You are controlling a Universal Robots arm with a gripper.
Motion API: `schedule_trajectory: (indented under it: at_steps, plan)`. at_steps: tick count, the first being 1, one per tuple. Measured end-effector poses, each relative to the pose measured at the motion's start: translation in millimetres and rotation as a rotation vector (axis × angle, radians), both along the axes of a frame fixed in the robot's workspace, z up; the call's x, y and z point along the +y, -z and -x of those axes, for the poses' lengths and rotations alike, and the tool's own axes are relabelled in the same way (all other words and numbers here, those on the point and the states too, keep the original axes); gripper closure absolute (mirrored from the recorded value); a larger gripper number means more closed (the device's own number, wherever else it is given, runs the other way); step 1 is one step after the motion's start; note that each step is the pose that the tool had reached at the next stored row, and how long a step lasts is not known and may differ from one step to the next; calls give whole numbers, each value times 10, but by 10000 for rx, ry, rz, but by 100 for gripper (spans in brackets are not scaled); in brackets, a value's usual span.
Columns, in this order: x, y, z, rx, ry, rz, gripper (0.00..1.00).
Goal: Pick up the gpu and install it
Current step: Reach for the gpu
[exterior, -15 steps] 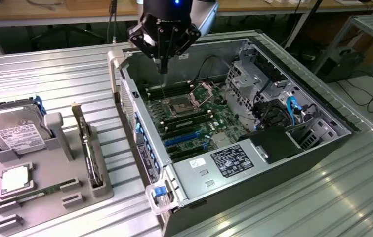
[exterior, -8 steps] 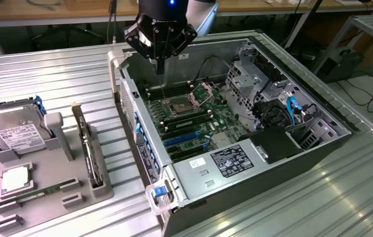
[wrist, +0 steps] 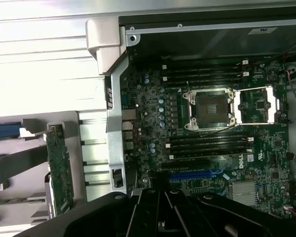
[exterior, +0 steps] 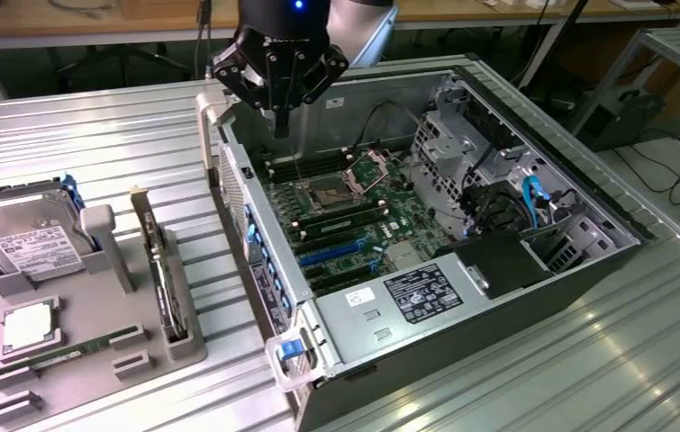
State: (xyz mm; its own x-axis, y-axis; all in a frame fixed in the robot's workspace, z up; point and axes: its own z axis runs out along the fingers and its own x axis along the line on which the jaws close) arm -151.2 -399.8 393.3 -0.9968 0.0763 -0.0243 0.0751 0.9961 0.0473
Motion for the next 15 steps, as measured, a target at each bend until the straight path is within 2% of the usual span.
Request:
schedule_trajectory:
  at_steps: [15]
  plan:
    - [-10,0,147,0,0,-5,89]
